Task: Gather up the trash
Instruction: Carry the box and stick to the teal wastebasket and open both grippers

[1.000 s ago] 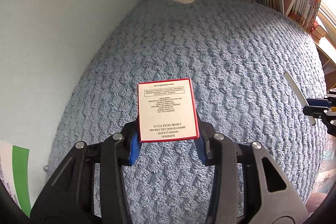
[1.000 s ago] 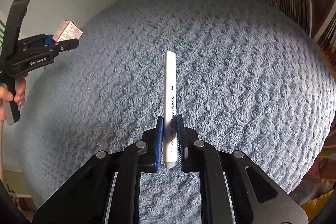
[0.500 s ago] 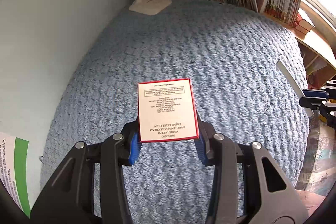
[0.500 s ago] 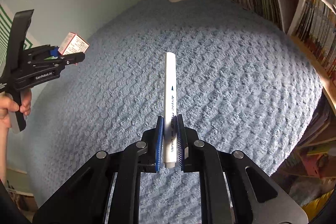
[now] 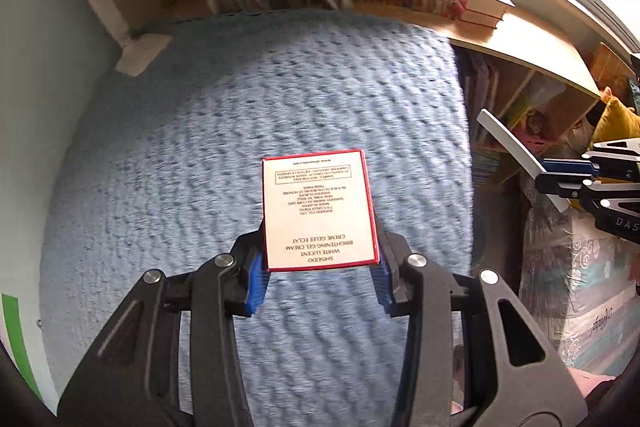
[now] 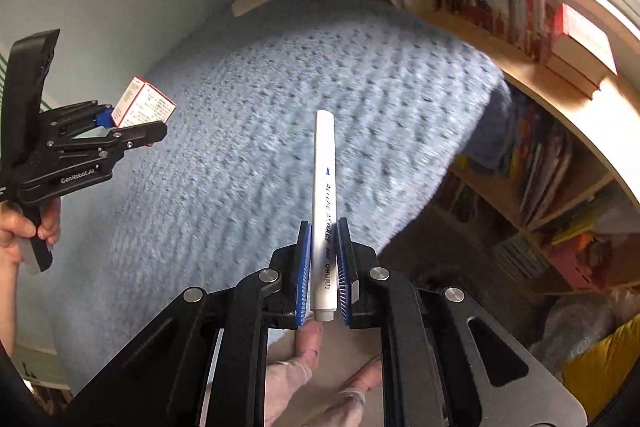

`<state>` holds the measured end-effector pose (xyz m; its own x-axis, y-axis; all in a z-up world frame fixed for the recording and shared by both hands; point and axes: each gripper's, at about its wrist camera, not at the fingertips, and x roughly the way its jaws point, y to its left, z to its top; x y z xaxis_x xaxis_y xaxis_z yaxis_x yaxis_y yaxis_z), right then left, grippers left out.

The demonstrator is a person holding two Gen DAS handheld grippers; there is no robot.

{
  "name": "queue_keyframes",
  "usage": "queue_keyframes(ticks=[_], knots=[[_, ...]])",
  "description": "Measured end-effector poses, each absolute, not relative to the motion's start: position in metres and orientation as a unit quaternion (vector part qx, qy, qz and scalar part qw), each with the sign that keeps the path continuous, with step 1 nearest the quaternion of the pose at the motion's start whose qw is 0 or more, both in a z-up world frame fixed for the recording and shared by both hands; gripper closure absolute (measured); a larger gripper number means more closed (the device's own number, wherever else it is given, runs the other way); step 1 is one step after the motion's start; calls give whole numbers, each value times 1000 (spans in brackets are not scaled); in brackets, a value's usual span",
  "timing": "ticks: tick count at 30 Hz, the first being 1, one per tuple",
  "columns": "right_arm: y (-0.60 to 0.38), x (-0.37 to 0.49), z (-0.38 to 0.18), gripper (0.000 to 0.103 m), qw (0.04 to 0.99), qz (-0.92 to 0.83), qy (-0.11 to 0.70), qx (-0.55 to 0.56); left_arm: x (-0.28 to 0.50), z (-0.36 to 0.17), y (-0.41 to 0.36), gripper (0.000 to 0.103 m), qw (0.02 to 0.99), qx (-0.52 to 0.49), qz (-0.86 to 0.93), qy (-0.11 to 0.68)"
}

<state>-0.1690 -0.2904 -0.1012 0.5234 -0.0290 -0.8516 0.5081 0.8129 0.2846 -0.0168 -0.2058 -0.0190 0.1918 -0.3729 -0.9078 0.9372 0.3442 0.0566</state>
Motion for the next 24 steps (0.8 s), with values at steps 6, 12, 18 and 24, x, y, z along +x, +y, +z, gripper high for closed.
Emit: queue_keyframes(ticks=[6, 12, 18, 24], knots=[[-331, -263, -137, 89, 803, -207, 463, 311, -114, -50, -270, 64, 637, 357, -530, 431], [-354, -334, -185, 90, 764, -238, 474, 367, -190, -95, -309, 64, 571, 392, -570, 441], [-368, -364, -224, 89, 739, -245, 482, 402, -232, -143, -334, 64, 517, 416, -585, 465], [-384, -367, -256, 90, 727, -243, 486, 421, -251, -188, -352, 64, 487, 439, -580, 483]])
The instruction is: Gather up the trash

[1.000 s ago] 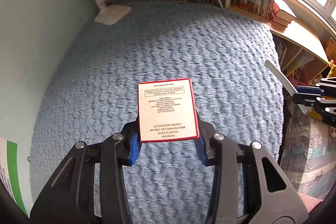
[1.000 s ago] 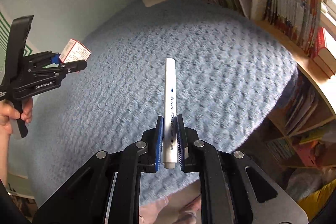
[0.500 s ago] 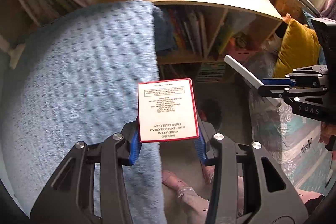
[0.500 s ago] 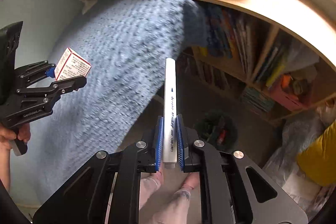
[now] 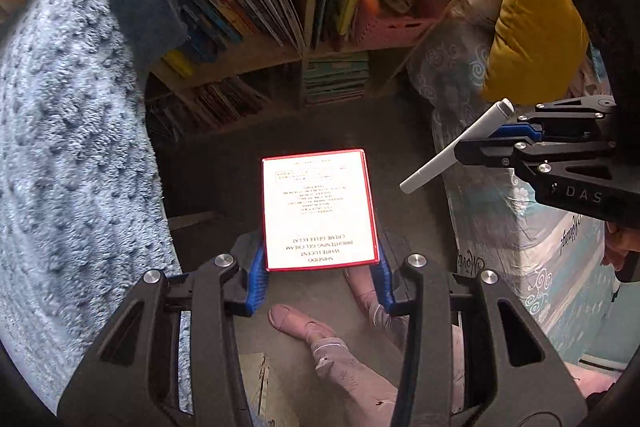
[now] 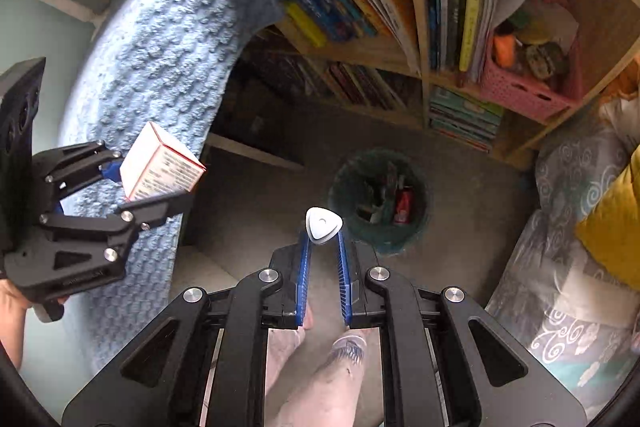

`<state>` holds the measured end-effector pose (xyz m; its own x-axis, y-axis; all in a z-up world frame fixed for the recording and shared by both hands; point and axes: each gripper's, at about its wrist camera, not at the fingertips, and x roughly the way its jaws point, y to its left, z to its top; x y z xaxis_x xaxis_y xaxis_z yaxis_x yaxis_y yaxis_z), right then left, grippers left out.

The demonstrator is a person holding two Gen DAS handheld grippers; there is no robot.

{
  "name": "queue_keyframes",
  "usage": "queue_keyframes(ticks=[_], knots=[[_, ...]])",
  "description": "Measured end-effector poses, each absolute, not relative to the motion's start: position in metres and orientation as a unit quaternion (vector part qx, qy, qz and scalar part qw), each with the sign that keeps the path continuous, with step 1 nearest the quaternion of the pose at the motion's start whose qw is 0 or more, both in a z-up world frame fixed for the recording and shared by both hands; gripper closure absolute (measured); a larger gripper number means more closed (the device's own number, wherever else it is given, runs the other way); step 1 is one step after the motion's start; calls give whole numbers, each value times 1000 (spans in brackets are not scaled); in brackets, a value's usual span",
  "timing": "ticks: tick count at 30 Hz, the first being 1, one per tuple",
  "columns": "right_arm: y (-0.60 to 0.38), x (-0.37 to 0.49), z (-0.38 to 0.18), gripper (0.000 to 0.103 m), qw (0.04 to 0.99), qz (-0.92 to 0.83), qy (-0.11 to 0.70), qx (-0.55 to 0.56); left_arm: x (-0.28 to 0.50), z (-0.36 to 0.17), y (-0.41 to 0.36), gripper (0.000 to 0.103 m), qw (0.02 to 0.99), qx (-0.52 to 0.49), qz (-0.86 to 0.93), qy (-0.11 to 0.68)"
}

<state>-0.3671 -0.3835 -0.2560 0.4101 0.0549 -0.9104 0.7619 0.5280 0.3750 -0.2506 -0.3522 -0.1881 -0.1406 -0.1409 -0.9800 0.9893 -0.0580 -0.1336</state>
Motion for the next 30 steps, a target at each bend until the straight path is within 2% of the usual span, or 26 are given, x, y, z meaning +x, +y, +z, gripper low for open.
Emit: queue_keyframes(ticks=[16, 17, 19, 20, 21, 24, 30], knots=[[-425, -357, -339, 89, 695, -234, 509, 450, -261, -282, -390, 63, 445, 468, -568, 511], [-427, -356, -347, 86, 693, -230, 510, 455, -262, -291, -393, 61, 442, 473, -564, 512], [-432, -355, -360, 79, 687, -231, 511, 463, -264, -304, -396, 48, 439, 482, -559, 512], [-434, -356, -364, 61, 686, -230, 507, 468, -266, -311, -397, 39, 438, 485, -557, 513], [-435, -356, -366, 56, 686, -232, 505, 470, -267, -316, -398, 36, 437, 489, -555, 513], [-439, -359, -368, 56, 685, -234, 498, 478, -268, -326, -398, 28, 432, 495, -550, 516], [-439, -369, -360, 50, 688, -241, 488, 481, -267, -315, -389, 28, 439, 484, -556, 514]])
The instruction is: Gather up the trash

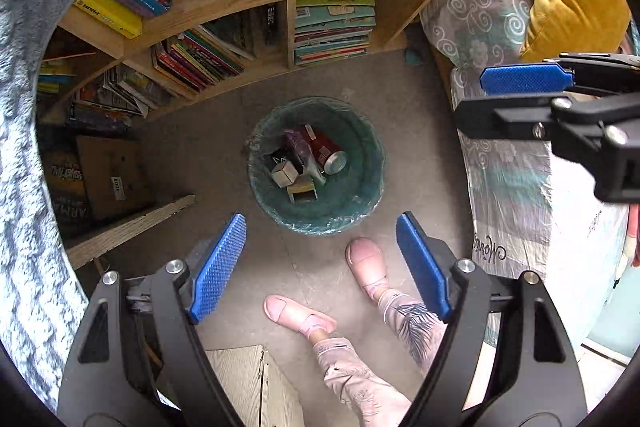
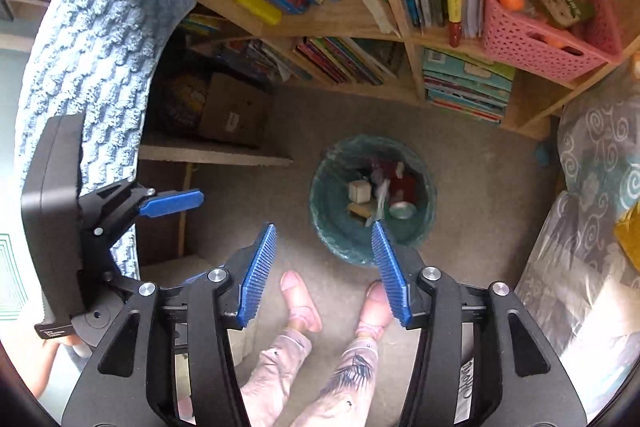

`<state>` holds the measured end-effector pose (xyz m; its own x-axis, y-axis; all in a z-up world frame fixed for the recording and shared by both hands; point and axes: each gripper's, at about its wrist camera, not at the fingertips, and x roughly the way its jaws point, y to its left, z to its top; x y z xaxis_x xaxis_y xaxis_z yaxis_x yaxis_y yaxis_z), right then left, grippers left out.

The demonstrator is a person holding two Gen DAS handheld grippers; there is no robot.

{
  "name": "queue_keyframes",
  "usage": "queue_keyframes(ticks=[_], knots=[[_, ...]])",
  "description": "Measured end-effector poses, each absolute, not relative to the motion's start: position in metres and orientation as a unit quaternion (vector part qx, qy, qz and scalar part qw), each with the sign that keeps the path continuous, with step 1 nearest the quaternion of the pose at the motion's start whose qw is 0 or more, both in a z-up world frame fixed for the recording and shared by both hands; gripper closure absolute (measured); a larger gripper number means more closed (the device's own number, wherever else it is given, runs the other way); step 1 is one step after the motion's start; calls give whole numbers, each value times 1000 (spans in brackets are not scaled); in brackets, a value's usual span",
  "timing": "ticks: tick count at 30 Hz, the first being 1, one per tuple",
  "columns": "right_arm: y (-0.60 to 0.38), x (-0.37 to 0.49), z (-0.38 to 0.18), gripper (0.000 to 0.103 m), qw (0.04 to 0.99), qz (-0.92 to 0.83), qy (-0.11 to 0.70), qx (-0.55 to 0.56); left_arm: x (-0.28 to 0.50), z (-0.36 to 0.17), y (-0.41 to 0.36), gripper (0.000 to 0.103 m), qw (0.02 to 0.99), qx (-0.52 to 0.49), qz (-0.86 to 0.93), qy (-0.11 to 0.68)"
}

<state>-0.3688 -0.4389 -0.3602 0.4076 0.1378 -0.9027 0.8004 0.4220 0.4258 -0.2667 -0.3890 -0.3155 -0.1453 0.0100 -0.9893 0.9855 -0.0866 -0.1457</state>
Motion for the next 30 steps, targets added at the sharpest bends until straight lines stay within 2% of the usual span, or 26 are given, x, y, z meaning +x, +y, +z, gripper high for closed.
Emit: queue_keyframes(ticks=[8, 9, 13, 15, 18, 26, 30], knots=[[-431, -381, -342, 41, 695, -248, 477, 476, -268, -288, -383, 27, 458, 471, -566, 498], [-430, -382, -338, 36, 697, -249, 476, 475, -268, -283, -382, 25, 461, 469, -567, 496], [-423, -386, -320, 31, 707, -250, 469, 467, -268, -261, -377, 22, 476, 453, -574, 489], [-419, -387, -309, 23, 713, -252, 464, 462, -267, -247, -373, 19, 484, 444, -579, 483], [-414, -389, -291, 17, 721, -257, 458, 452, -266, -226, -365, 15, 506, 439, -580, 463], [-404, -392, -230, 14, 751, -270, 428, 425, -251, -153, -332, 7, 573, 394, -569, 439], [-393, -373, -191, 14, 782, -248, 422, 385, -232, -109, -305, 7, 625, 363, -550, 419]])
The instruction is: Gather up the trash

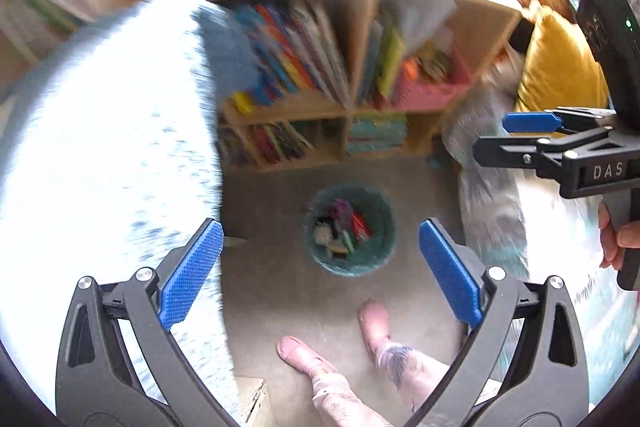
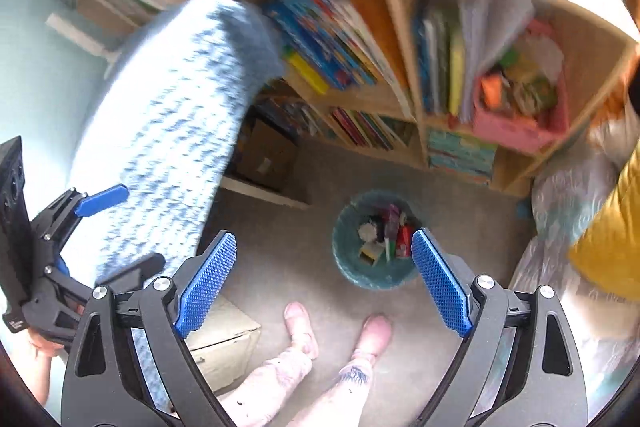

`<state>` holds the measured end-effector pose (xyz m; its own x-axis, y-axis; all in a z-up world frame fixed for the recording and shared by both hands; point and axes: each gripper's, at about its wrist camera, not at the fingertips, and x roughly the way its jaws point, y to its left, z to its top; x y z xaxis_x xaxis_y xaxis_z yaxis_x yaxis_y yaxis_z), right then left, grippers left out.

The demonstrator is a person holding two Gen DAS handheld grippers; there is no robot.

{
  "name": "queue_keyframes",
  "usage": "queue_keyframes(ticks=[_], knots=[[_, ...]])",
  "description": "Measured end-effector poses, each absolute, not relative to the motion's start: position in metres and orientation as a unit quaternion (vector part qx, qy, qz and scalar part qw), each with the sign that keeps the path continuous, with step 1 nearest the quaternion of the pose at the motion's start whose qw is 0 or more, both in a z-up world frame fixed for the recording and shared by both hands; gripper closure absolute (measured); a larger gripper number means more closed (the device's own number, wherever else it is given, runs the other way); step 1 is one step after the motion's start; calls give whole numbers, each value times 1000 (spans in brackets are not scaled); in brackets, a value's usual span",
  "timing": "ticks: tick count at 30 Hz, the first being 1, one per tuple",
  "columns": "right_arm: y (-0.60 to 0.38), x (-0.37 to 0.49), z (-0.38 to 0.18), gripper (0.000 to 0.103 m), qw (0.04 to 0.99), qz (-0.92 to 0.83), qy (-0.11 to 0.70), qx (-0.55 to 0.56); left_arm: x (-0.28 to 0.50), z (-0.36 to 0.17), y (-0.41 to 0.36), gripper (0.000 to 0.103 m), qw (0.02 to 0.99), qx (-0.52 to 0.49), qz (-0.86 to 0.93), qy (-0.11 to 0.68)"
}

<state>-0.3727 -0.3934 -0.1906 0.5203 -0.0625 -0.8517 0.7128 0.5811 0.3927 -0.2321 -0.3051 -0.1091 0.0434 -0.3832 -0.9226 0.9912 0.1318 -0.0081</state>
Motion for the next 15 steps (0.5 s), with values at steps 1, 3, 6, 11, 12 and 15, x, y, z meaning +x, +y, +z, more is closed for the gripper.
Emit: queue_keyframes(ticks=[1, 3, 6, 11, 12, 15], knots=[[-390, -363, -179, 14, 794, -235, 423, 369, -227, -101, -299, 7, 635, 357, -543, 417], [-381, -344, -161, 13, 811, -210, 425, 343, -214, -84, -285, 7, 658, 340, -525, 420], [-364, -311, -136, 13, 835, -171, 430, 296, -191, -63, -263, 7, 691, 316, -495, 421], [-336, -260, -101, 13, 870, -106, 420, 237, -155, -29, -217, 7, 755, 263, -431, 417], [-329, -248, -94, 13, 875, -92, 418, 224, -147, -22, -206, 7, 767, 245, -420, 419], [-307, -215, -81, 13, 883, -58, 425, 191, -126, -10, -176, 7, 797, 217, -378, 419]])
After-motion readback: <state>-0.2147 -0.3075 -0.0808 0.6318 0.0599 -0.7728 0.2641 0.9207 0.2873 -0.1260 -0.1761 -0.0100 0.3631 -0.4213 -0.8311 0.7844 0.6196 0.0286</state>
